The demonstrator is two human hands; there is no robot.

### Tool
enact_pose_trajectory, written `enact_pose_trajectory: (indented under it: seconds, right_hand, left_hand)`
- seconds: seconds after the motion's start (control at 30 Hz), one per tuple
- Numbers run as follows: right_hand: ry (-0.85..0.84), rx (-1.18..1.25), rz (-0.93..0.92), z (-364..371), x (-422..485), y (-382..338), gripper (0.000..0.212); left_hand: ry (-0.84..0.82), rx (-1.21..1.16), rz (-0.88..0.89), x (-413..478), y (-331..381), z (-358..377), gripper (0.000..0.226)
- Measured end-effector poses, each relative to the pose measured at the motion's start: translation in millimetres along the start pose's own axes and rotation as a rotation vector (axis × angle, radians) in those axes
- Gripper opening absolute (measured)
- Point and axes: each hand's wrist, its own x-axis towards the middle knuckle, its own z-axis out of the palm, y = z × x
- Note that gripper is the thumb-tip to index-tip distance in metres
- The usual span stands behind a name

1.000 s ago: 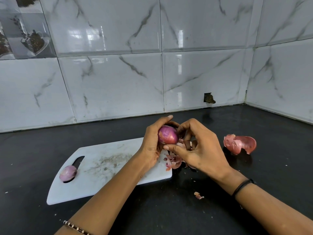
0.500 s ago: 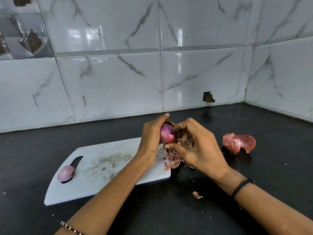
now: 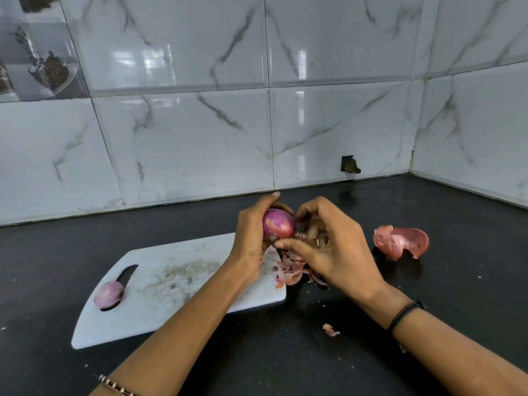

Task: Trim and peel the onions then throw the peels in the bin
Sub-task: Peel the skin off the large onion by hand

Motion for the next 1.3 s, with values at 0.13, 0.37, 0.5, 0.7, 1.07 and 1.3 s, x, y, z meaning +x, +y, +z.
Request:
enact_pose_trajectory:
  seconds: [0.13, 0.37, 0.5, 0.7, 1.07, 1.3]
  right_hand:
    - [-0.034, -0.005, -0.032, 0.0, 0.2, 1.3, 0.041]
    - [-0.059, 0.058, 0.022, -0.1, 0.2, 2.9, 0.036]
    - [-0.112, 0.002, -0.001, -0.9, -1.8, 5.6, 0.022]
    - [-0.035, -0.031, 0.04, 1.8, -1.1, 6.0, 0.034]
    - [-0.089, 0.059, 0.073, 1.5, -1.5, 8.0, 0.035]
    - [-0.114, 0.109, 0.127, 1.4, -1.6, 7.3, 0.034]
  left_hand:
    - [-0.01, 0.021, 0.015, -0.5, 0.1, 0.5, 0.041]
    - [-0.029, 0.093, 0.058, -0.1, 0.7, -0.8, 0.038]
    - [-0.022, 0.1, 0.04, 1.8, 0.8, 1.9, 0.037]
    - [0.001, 0.09, 0.03, 2.6, 0.4, -0.7, 0.037]
    - [0.003, 0.082, 0.017, 2.4, -1.5, -0.2, 0.042]
    - [0.005, 0.12, 0.024, 5.1, -3.2, -0.9, 0.044]
